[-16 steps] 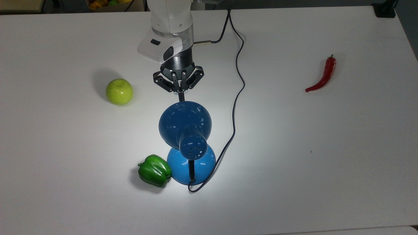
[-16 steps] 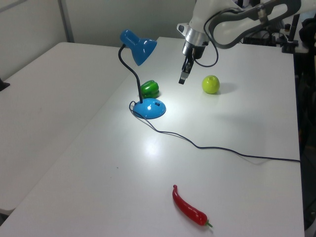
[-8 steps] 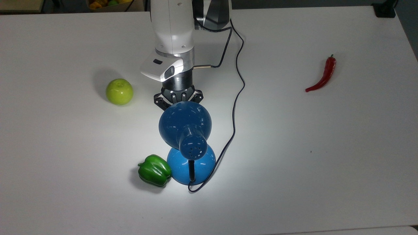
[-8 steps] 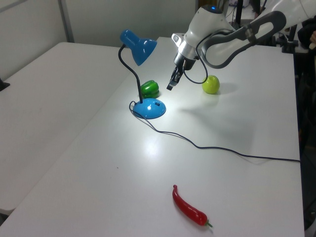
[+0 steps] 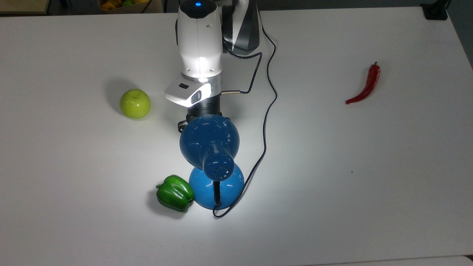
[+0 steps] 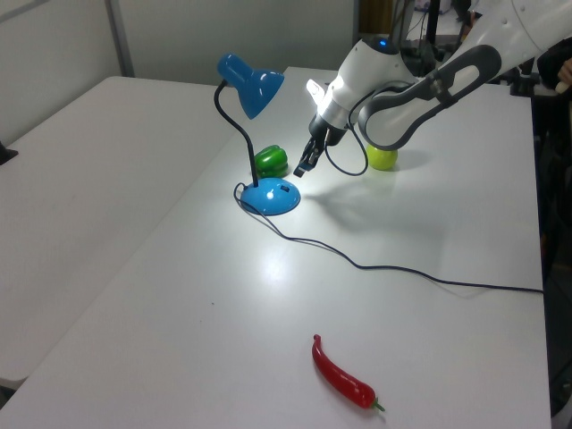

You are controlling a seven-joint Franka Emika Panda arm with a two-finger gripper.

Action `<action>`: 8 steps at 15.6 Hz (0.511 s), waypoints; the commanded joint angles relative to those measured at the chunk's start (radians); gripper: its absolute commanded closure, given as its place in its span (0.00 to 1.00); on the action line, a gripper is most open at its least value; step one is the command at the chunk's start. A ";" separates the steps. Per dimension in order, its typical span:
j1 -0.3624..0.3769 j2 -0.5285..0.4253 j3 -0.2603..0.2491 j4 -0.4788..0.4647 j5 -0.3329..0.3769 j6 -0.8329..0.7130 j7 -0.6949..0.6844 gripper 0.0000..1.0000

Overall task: Turn off lamp
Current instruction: 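Lower the gripper down onto the switch on the lamp base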

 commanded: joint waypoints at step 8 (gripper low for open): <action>0.011 0.047 0.012 0.026 0.022 0.052 0.011 1.00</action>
